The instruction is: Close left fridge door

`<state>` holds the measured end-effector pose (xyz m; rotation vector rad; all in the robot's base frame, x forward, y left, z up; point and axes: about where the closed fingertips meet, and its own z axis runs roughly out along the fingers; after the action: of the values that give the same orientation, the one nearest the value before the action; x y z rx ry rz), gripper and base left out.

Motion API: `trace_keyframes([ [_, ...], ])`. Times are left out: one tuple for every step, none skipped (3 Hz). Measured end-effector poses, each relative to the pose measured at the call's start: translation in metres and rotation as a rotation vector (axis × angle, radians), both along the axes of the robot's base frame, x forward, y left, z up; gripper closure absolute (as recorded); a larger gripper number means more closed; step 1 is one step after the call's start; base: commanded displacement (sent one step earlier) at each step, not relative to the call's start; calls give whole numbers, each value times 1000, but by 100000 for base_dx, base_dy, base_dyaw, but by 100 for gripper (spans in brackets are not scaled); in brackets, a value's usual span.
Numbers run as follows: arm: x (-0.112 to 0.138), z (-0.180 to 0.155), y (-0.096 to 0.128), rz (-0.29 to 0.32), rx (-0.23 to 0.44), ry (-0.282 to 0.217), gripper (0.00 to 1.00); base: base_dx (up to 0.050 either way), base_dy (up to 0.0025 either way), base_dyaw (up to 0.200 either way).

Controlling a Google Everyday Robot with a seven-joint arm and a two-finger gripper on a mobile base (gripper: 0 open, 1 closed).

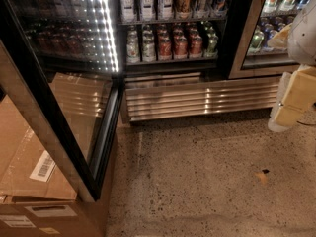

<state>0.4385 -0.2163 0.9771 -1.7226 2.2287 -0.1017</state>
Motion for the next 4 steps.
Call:
trace_keyframes([
  [2,2,0,-1,5,0,0,0,0,0],
  [9,9,0,-7,24,0,0,0,0,0],
  [24,-26,6,-13,39,57,0,0,0,0],
  [31,-75,15,-13,32,133,0,0,0,0],
])
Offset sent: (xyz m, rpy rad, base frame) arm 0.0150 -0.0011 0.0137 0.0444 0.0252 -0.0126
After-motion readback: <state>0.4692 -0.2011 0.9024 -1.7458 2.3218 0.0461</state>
